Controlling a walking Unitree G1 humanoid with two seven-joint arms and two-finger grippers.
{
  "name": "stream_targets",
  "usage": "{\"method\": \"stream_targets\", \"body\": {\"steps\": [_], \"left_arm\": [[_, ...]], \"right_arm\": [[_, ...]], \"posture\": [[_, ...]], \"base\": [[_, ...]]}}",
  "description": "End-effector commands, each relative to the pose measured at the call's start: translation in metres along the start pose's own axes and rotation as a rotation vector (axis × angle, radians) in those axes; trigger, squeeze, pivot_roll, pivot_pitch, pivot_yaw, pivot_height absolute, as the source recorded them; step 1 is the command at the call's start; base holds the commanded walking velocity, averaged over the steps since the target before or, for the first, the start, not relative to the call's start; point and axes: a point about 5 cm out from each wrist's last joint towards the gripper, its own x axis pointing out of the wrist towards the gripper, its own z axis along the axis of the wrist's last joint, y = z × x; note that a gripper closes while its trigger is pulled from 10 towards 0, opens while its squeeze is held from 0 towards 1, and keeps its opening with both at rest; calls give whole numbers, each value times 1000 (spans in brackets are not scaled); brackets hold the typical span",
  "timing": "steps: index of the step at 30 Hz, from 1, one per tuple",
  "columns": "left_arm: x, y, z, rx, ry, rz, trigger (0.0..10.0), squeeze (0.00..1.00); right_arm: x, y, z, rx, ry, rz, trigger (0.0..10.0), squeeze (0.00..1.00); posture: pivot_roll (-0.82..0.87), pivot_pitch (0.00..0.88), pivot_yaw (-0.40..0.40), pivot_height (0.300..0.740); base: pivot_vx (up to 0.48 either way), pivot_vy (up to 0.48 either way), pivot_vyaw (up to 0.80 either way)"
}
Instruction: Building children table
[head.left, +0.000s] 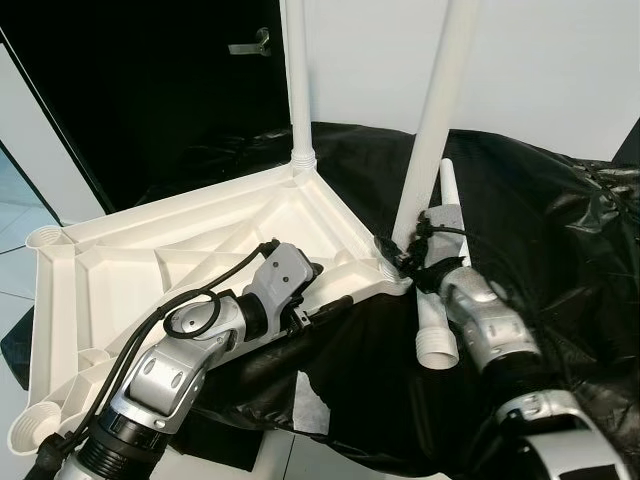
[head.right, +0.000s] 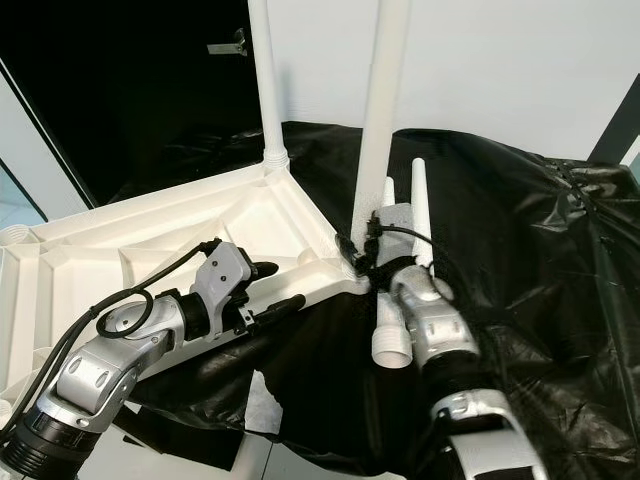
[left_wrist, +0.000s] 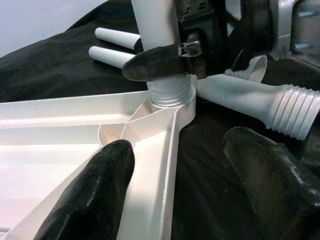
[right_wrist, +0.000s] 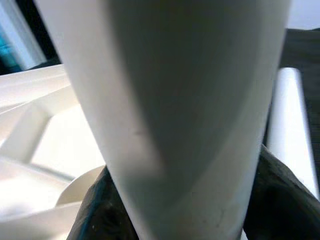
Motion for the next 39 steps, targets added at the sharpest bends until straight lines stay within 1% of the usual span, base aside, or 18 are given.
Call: {"method": "stream_targets", "body": {"steps": [1,2,5,6,9,14,15,23,26,27,29,31,32,33,34,35,36,39], "left_arm": [[-1,2,-5,-6,23,-2,10000,0],[-2,1,-5,-8,24,0,10000,0],[-2,1,-5,-10,25,2,10000,0],[-3,1,-6,-12,27,6,10000,0],[-3,2,-6,-16,29,16,10000,0],[-4,2,-7,-14,33,19,10000,0],[-4,4,-7,-11,34,22,10000,0],[-7,9,-7,-1,39,51,10000,0],[-10,19,-7,6,45,98,10000,0],[-13,23,-7,13,51,114,10000,0],[-20,32,-9,29,71,140,10000,0],[-20,32,-9,29,71,140,10000,0],[-23,37,-10,37,83,152,10000,0],[-30,44,-14,58,114,171,10000,0],[-30,44,-14,58,114,171,10000,0],[-37,51,-18,74,151,192,10000,0],[-37,51,-18,74,151,192,10000,0],[-48,59,-26,88,208,216,10000,0]], "right_arm": [[-3,-1,-9,-9,44,-98,10000,0],[-4,3,-8,1,35,-157,10000,0],[-5,7,-7,12,28,-203,10000,0],[-6,11,-7,29,18,-258,10000,0],[-6,19,-6,56,5,-268,10000,0],[-7,17,-3,58,-22,-251,10000,0],[-8,15,-1,72,-39,-245,10000,1000],[-15,19,4,79,-67,-225,10000,1000],[-24,25,3,85,-63,-192,10000,1000],[-27,27,2,80,-56,-173,10000,0],[-34,30,-1,69,-42,-140,10000,0],[-34,30,-1,69,-42,-140,10000,0],[-37,31,-1,64,-39,-132,10000,0],[-41,30,-3,55,-30,-124,10000,0],[-41,30,-3,55,-30,-124,10000,0],[-45,29,-5,52,-18,-119,10000,0],[-45,29,-5,52,-18,-119,10000,0],[-50,26,-7,47,-6,-120,10000,0]], "posture": [[33,0,6,740],[35,0,4,740],[36,0,4,740],[36,0,3,740],[37,0,7,740],[40,0,3,740],[40,0,2,740],[44,0,-3,740],[48,0,-8,740],[49,0,-10,740],[51,0,-11,740],[51,0,-11,740],[52,0,-10,740],[54,0,-7,740],[54,0,-7,740],[54,0,-7,740],[54,0,-7,740],[53,0,1,740]], "base": [[0,0,0],[0,0,0],[0,0,0],[0,0,0],[0,0,0],[0,0,0],[0,0,0],[0,0,0],[0,0,0],[0,0,0],[0,0,0],[0,0,0],[0,0,0],[0,0,0],[0,0,0],[0,0,0],[0,0,0],[0,0,0]]}}
